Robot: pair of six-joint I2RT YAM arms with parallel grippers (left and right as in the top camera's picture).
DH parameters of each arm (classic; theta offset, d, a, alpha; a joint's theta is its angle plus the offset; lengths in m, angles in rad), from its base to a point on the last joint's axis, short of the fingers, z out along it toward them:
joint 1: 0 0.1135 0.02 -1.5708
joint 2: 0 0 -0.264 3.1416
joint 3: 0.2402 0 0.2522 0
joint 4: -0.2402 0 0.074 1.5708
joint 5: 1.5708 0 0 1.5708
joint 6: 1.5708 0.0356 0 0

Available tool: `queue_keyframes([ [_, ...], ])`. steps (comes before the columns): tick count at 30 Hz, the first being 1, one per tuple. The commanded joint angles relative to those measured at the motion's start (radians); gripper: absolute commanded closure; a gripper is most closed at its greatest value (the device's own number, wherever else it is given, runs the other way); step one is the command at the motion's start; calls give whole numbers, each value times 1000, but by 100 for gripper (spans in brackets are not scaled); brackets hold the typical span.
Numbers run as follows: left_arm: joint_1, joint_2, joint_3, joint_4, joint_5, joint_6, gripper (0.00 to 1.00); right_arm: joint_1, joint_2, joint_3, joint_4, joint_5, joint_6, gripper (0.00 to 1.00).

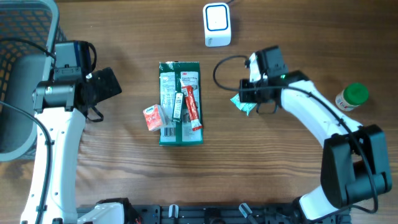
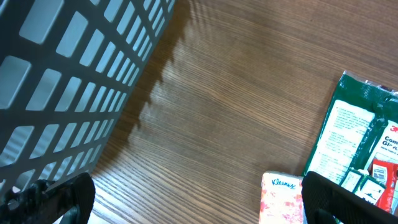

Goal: Scan the item barcode
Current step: 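Reach the right gripper to the green-white wipes pouch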

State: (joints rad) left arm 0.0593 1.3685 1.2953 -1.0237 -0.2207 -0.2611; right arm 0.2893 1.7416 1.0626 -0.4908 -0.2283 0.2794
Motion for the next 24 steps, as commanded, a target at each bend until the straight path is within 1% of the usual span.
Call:
queue_keyframes([
  [1, 5, -13, 16, 3, -16, -9, 0, 1, 7, -68, 51, 81, 38, 91],
  [4, 5, -13, 16, 3, -16, -9, 0, 1, 7, -85, 64, 80, 39, 91],
  [11, 5, -13, 16, 3, -16, -9, 0, 1, 7, -88, 18, 80, 38, 91],
  [21, 5, -13, 16, 3, -16, -9, 0, 1, 31, -128, 33, 121, 42, 91],
  [24, 5, -13, 16, 3, -16, -9, 0, 1, 31, -124, 31, 59, 35, 94],
])
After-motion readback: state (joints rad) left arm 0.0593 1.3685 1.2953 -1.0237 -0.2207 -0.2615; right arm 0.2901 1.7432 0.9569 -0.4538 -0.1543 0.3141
